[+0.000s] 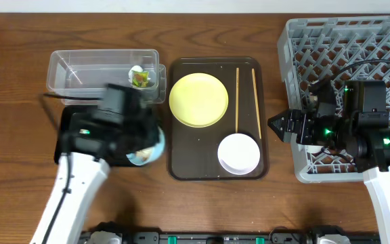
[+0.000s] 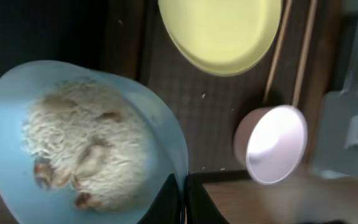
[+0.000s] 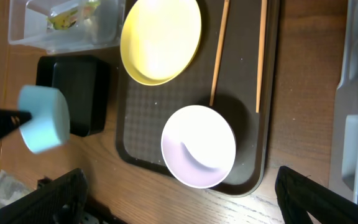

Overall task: Sort waste into correct bins and load items into the dishwasher rack
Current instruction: 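Tip the blue bowl over the black tray to pour out the rice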

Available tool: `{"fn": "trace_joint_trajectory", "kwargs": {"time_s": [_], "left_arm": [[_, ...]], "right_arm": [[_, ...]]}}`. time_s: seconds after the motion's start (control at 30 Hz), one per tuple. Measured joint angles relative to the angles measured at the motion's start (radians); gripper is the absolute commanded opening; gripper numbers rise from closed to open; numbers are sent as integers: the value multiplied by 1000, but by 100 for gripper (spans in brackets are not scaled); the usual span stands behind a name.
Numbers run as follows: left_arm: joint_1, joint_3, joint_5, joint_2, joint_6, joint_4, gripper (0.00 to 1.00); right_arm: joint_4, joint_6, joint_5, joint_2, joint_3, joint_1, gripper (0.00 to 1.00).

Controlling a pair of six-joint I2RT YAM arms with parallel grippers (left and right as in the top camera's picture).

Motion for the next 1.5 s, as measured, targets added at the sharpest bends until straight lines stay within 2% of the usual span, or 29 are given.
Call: {"fn": "trace_joint_trajectory", "kwargs": {"time_s": [0.13, 0.27, 0.37, 0.53, 0.87, 1.23, 1.33, 1.43, 1.5], "left_arm": [[251, -17, 259, 35, 168, 14, 6], [441, -35, 541, 115, 322, 10, 6], [548, -38, 727, 185, 410, 6, 6], [639, -43, 891, 279, 494, -4, 6], [717, -132, 1030, 480, 549, -3, 6], [767, -134, 1143, 487, 572, 76, 6], [767, -134, 1160, 486, 564, 24, 6], [767, -134, 1132, 486, 562, 55, 6], [771, -134, 1126, 486, 555, 22, 6]], "right_arm": [[1, 0, 0, 0, 0, 0, 94], [0, 0, 0, 0, 0, 0, 94], [0, 0, 0, 0, 0, 0, 93], [0, 0, 0, 0, 0, 0, 93], [0, 0, 0, 0, 0, 0, 93], [5, 0, 0, 0, 0, 0, 93], [8, 0, 0, 1, 0, 0, 93], [10, 0, 0, 1, 0, 0, 93], [13, 0, 0, 2, 0, 0, 93]]}}
